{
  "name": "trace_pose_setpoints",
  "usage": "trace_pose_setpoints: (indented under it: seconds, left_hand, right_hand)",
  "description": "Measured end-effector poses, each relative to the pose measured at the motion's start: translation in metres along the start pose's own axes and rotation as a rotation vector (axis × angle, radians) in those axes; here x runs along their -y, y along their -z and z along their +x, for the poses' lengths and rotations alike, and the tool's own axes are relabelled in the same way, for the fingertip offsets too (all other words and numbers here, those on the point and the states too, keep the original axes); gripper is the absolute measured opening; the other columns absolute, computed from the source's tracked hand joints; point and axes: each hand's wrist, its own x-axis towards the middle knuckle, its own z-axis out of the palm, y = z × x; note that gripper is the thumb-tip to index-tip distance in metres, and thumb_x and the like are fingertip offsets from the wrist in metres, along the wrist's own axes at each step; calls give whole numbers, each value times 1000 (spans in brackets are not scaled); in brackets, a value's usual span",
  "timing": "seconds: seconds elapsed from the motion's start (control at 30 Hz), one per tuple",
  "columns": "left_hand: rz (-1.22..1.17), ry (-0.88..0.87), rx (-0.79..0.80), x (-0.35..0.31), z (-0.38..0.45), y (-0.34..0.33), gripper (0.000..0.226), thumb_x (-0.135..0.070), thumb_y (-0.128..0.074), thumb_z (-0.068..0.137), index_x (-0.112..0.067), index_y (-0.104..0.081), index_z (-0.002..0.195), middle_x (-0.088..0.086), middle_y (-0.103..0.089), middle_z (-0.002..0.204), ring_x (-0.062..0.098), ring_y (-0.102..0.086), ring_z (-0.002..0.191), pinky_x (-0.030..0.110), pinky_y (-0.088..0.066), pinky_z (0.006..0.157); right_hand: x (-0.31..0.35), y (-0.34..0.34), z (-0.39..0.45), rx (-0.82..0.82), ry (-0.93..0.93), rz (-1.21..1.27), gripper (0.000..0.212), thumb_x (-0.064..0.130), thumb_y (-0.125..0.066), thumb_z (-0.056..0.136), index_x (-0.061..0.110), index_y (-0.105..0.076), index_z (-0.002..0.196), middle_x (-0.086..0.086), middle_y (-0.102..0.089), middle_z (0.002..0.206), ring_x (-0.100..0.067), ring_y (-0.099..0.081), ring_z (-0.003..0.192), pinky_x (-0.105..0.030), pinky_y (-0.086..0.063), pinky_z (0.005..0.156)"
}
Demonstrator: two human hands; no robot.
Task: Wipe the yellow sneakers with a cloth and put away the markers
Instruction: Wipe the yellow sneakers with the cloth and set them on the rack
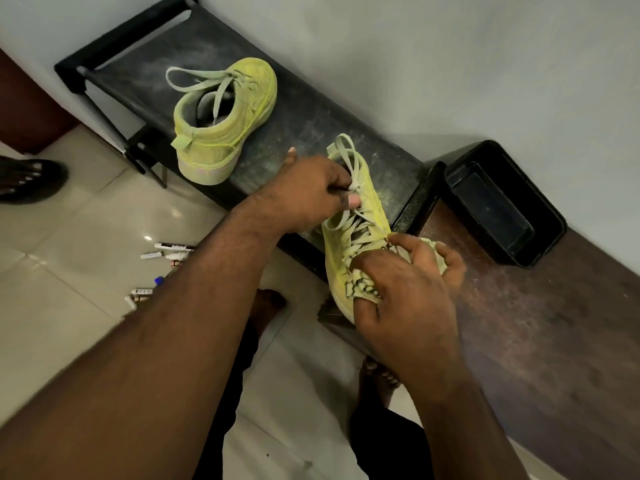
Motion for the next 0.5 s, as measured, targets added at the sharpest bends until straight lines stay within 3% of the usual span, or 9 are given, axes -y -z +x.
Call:
trace_pose_setpoints:
  seconds: [0.1, 0.2, 0.37, 0.43, 0.5]
  left_hand:
    - [-22, 4, 1, 3, 0, 0, 21, -35, -61, 91, -19, -64, 76, -10, -60, 72, 9, -56, 86, 47, 8, 119]
    - [-23, 10, 31, 3, 0, 3, 22, -35, -61, 91, -16, -65, 81, -13, -55, 70, 9, -54, 88, 47, 9, 119]
    - [23, 35, 50, 0, 4, 3, 34, -39, -60, 91, -24, -49, 63, -13, -48, 64, 9, -49, 83, 47, 6, 120]
    - [14, 41, 64, 0, 4, 4, 38, -39, -61, 90, -24, -45, 60, -13, -47, 62, 9, -50, 83, 48, 6, 120]
    - [5, 33, 71, 0, 3, 5, 40, -39, -61, 90, -24, -43, 58, -12, -45, 61, 8, -50, 78, 49, 5, 120]
  right_hand:
    - [-2, 10, -1, 80, 89, -67, 35, 36, -38, 64, 29, -69, 79, 15, -70, 82, -23, -57, 103, -45, -22, 93]
    - [-7, 26, 16, 154, 272, -206, 23, 34, -50, 61, 29, -68, 73, 13, -66, 73, -22, -58, 90, -40, -21, 84]
    - [-11, 28, 35, 268, 517, -402, 25, 35, -72, 58, 24, -67, 79, 9, -69, 76, -25, -61, 91, -44, -32, 81]
    - [-12, 29, 32, 336, 579, -384, 29, 38, -70, 60, 25, -67, 86, 8, -69, 81, -23, -62, 88, -41, -43, 77]
    - [-12, 29, 29, 373, 635, -320, 30, 41, -54, 68, 26, -67, 91, 8, -69, 81, -20, -63, 82, -36, -48, 72]
